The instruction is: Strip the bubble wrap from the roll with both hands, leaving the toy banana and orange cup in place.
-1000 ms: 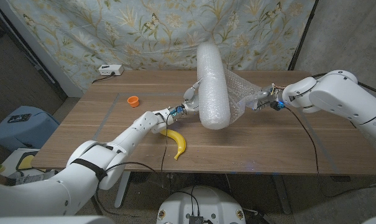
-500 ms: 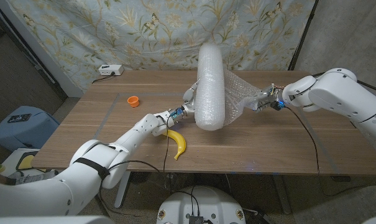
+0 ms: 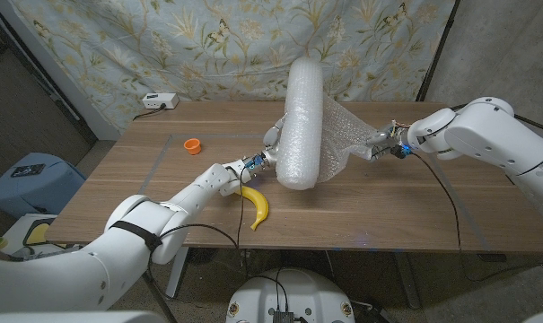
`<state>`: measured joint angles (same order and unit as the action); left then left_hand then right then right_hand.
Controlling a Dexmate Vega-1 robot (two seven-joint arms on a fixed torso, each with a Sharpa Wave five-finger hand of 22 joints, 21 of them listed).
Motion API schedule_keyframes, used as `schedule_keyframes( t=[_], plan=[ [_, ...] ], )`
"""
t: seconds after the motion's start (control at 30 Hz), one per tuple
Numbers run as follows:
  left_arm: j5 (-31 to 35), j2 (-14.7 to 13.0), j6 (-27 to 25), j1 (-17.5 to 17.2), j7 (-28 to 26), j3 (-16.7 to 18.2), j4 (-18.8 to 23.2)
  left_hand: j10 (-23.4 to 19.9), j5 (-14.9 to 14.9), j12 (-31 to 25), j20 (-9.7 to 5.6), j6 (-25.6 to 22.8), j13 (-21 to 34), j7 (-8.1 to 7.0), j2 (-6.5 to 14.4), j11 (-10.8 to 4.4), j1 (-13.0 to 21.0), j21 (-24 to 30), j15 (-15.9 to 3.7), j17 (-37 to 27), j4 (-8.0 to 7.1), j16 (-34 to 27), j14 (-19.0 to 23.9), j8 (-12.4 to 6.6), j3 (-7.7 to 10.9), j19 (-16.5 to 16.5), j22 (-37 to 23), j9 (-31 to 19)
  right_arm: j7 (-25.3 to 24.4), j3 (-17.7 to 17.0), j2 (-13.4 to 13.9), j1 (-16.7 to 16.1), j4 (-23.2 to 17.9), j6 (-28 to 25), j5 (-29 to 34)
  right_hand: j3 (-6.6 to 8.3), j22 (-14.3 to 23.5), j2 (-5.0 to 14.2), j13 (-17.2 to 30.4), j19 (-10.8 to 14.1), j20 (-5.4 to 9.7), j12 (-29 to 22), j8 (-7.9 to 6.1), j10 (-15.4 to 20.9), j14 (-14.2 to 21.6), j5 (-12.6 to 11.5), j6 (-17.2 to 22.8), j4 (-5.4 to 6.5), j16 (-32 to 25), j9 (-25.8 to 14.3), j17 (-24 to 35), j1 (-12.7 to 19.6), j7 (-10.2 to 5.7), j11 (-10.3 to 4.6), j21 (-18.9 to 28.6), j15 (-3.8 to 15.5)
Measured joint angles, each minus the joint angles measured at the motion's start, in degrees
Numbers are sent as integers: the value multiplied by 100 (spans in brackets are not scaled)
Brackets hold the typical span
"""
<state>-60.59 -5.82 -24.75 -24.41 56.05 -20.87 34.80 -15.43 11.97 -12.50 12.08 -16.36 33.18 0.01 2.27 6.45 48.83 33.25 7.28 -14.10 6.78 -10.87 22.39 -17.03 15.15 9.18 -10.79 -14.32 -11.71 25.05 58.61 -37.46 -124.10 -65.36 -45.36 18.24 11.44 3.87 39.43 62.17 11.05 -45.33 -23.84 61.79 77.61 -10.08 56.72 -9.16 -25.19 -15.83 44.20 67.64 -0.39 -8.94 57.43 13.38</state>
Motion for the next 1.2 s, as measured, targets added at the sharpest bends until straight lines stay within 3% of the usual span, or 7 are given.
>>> schedule_keyframes(
  t=[0.63,1.2],
  plan=[
    [-154,269,18,-41,163,408,-389,-1,-32,0,-33,-23,-22,0,29,0,-29,-21,-44,55,0,-44,2,51,0,34,0,29,137,176,-22,223,14,-201,110,-24,-2,0,10,-41,-21,23,23,0,0,18,-2,24,41,-29,26,0,-2,1,110,0],
    [-310,311,-154,-172,44,621,-222,-54,-32,-24,-54,-30,-27,12,51,-53,-51,-42,-75,81,26,-88,33,74,26,55,1,52,236,292,-66,359,39,-303,203,-24,-26,-6,61,-103,-60,63,9,-1,-1,40,-4,24,60,-24,53,54,-4,2,234,0]
  ],
)
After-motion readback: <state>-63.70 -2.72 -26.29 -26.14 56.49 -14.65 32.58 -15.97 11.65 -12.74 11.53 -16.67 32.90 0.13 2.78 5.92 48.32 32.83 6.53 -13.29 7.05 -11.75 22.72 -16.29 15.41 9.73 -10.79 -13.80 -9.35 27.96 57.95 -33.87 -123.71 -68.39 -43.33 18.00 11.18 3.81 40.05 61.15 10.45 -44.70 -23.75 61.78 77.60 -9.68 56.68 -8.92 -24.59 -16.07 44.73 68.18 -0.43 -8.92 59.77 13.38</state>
